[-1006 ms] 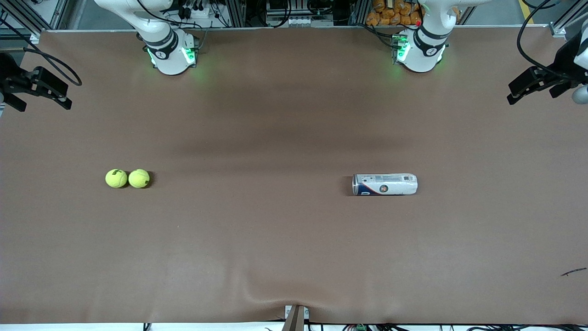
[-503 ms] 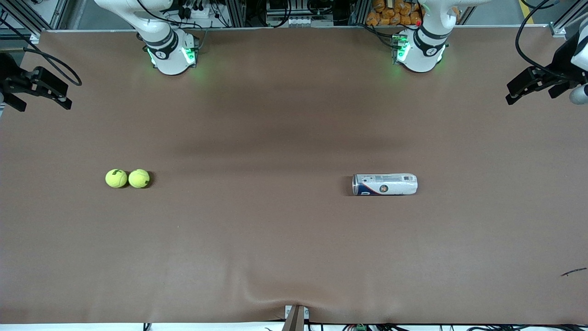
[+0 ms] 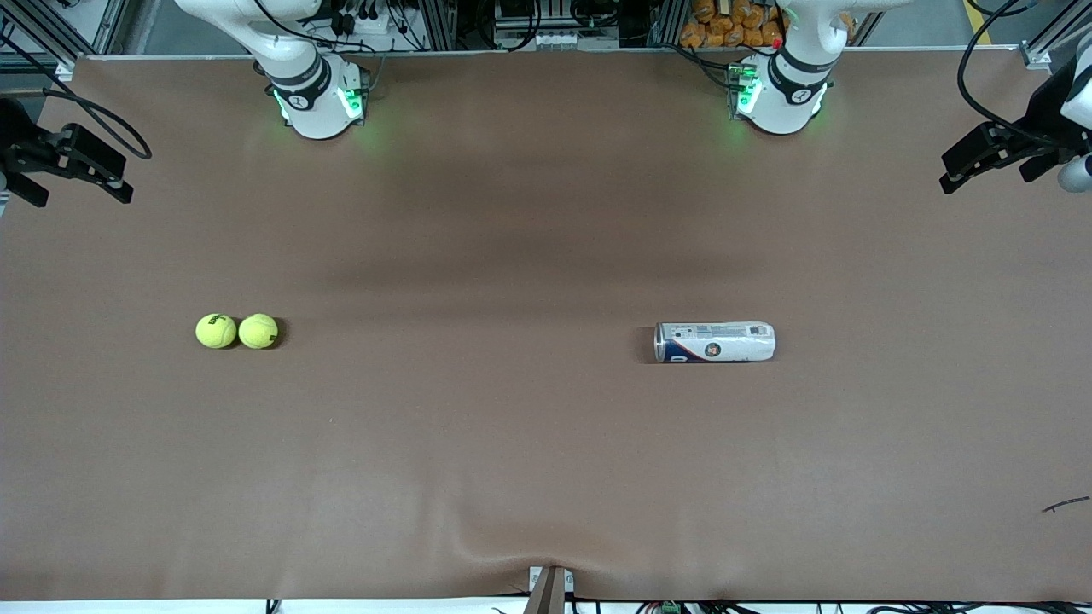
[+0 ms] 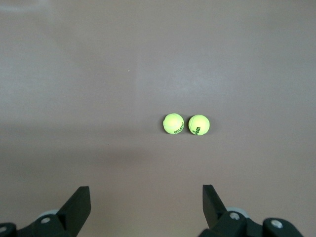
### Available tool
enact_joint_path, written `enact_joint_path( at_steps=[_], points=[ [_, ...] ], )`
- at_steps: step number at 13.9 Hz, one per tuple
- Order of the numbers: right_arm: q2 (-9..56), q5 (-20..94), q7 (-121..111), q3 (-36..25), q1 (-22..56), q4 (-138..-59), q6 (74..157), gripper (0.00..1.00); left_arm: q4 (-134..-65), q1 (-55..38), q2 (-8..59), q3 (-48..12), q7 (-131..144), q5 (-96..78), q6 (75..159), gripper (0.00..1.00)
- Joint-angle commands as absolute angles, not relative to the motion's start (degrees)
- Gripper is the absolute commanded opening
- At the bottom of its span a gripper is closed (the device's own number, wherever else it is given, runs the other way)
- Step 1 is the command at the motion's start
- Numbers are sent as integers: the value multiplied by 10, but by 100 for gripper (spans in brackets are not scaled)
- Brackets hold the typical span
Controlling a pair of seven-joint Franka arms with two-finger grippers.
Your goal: Insert tennis ball vertically with right arm
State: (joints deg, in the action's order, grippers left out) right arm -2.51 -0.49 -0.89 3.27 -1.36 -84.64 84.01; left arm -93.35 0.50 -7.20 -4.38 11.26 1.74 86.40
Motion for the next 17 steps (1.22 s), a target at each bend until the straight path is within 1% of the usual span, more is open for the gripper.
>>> enact_joint_path(
  at_steps=[1,8,11,13,17],
  points=[
    [-33,-10,-19,40,-25,-853,841,100,-925,4,-72,-53,109,31,859,100],
    [-33,-10,-18,40,-25,-853,841,100,-925,4,-69,-62,108,30,860,100],
    [-33,-10,-18,40,-25,-853,841,100,-924,1,-55,-68,108,29,867,100],
    [-33,-10,-18,40,-25,-853,842,100,-923,0,-39,-94,106,30,882,100],
    [-33,-10,-19,40,-25,-853,841,100,-925,-1,1,-130,81,31,882,100]
  ],
)
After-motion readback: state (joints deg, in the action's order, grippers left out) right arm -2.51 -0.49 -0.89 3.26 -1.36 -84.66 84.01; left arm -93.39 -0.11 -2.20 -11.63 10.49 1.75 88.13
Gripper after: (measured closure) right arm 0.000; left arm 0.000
